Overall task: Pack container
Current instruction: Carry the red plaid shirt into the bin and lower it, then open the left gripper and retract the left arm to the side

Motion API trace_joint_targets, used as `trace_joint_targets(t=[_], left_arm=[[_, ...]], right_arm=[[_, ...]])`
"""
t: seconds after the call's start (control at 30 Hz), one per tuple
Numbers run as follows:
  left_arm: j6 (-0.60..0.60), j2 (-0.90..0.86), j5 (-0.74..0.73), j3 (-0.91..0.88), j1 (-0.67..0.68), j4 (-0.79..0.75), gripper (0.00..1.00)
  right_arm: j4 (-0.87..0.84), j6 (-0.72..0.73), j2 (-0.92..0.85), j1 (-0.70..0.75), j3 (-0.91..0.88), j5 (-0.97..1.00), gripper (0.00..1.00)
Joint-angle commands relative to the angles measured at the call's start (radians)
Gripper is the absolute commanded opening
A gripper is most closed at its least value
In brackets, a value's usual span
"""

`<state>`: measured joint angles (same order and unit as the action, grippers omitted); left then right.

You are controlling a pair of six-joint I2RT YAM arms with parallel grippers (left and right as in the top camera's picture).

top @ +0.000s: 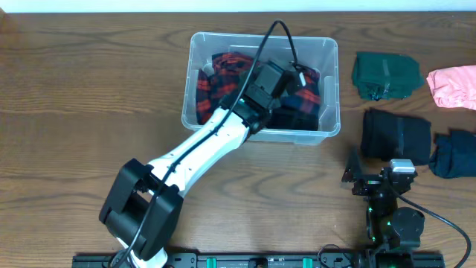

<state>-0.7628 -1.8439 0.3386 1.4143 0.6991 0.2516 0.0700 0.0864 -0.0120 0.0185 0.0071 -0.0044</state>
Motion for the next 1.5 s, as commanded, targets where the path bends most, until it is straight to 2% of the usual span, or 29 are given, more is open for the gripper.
trace_joint_targets(t=[0.0,0.13,0.37,0.4,0.53,0.63,0.83,0.87,1.03,1.17,1.3,1.47], left_arm=[[0.065,0.013,-0.009,0.01,0.029,-0.002,0.75],[0.166,0.033,-0.008,0.011,0.06,-0.002,0.78],[0.482,0.139,-0.01,0.029,0.061,-0.002,0.77],[0.523,0.158,-0.01,0.029,0.061,-0.002,0.75],[0.669,0.23,-0.023,0.029,0.061,-0.002,0.57],[0.681,0.249,-0.074,0.029,0.061,-0.002,0.47],[0.779,0.184,-0.077,0.029,0.021,0.021,0.12],[0.798,0.161,-0.086,0.029,0.007,0.032,0.1],[0.838,0.024,-0.251,0.029,-0.071,0.085,0.07],[0.885,-0.067,-0.298,0.029,-0.121,0.134,0.06],[0.896,-0.14,-0.415,0.029,-0.158,0.175,0.06],[0.896,-0.229,-0.437,0.029,-0.176,0.225,0.06]], right_arm=[[0.005,-0.013,0.006,0.003,-0.002,0.003,0.99],[0.005,-0.013,0.006,0.003,-0.002,0.003,0.99],[0.005,-0.013,0.006,0.003,-0.002,0.003,0.99],[0.005,-0.013,0.006,0.003,-0.002,0.003,0.99],[0.005,-0.013,0.006,0.003,-0.002,0.003,0.99],[0.005,-0.013,0.006,0.003,-0.002,0.003,0.99],[0.005,-0.013,0.006,0.003,-0.002,0.003,0.99],[0.005,-0.013,0.006,0.003,-0.002,0.003,0.99],[0.005,-0.013,0.006,0.003,-0.002,0.003,0.99],[0.004,-0.013,0.006,0.003,-0.002,0.003,0.99],[0.005,-0.013,0.006,0.003,-0.002,0.003,0.99],[0.005,-0.013,0.006,0.003,-0.002,0.003,0.99]])
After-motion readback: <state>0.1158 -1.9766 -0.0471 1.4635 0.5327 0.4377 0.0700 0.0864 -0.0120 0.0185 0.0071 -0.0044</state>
